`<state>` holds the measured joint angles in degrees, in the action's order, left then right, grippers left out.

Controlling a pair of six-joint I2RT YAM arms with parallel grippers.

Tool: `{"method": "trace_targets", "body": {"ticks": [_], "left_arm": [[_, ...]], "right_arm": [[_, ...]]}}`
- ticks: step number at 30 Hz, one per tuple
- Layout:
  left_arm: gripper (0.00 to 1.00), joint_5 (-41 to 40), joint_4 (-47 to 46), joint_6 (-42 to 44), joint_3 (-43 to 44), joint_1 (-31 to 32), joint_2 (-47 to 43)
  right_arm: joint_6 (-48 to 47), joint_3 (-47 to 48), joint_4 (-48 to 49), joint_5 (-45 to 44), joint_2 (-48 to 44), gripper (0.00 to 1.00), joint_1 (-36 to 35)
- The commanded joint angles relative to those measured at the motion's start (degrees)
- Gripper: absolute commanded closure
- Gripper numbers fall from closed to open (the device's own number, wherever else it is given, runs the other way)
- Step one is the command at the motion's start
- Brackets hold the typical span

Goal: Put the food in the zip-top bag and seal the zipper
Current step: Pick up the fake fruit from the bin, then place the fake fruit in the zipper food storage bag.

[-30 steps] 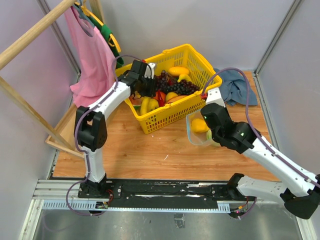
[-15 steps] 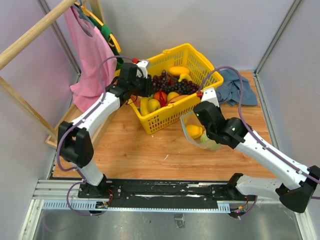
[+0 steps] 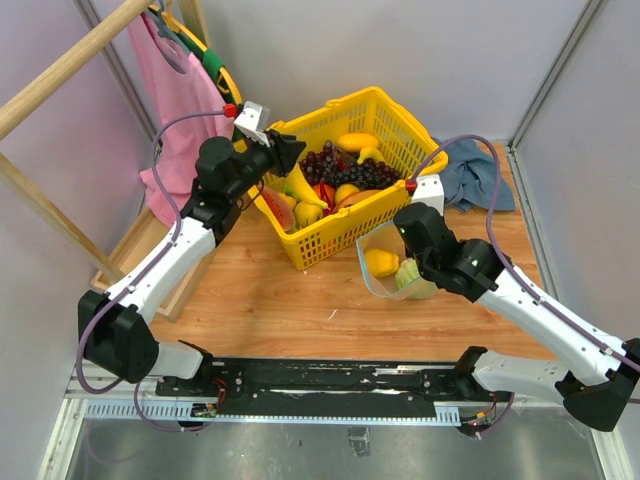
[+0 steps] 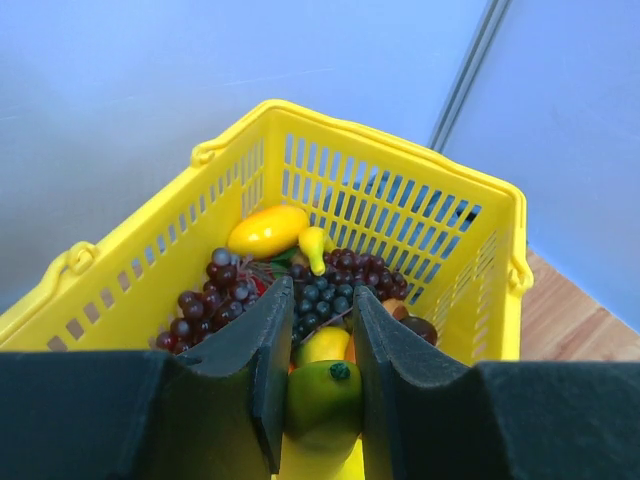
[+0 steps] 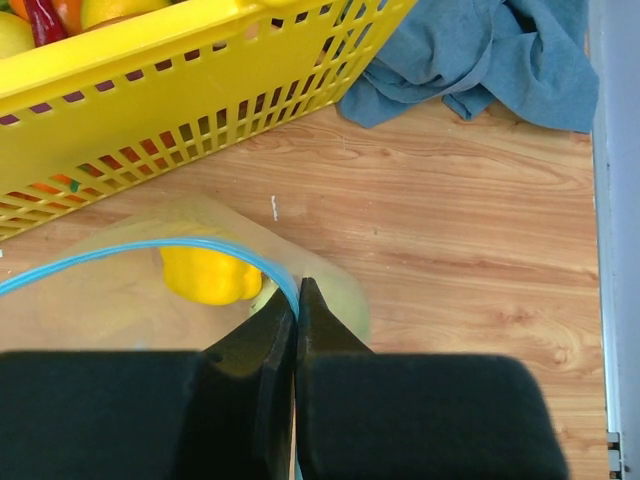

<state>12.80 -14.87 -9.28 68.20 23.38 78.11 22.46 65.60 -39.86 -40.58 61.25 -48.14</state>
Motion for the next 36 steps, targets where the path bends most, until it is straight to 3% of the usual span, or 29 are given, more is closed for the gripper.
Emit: {"method": "trace_targets", "body": {"ticks": [1,12,16,23,31,36], "left_arm": [[1.0,0.4,-7.3,0.8,-2.3,0.2,-1.9],[1.0,-3.8,-5.8,0.1,-2.7,5.3,-10.9],[1.0,-9.6,-6.0,1.5,-4.6,10.3,-15.1],[1.0,-13.6,-9.8,-4.0,-10.5,18.1,-21.3],[1.0,-22.7,-12.7,-4.5,-15.8,28.8,-21.5],[1.0,-31.7,-13.7,0.7,-16.8,36.1,-19.5]], "right_arm": [[2.8,-1.0,1.9,0.2,-1.7,1.0,0.5],[3.7,-1.1,1.4,0.4,-0.6,0.99,0.5],[4.2,-1.2,2.1,0.0,-0.2,0.99,0.4],[5.1,-0.8,5.0,3.3,-0.2,0.99,0.4],[5.9,-2.2,7.9,7.3,-1.4,0.99,0.4],[6.0,-1.8,7.5,8.4,-1.2,0.99,0.5]]}}
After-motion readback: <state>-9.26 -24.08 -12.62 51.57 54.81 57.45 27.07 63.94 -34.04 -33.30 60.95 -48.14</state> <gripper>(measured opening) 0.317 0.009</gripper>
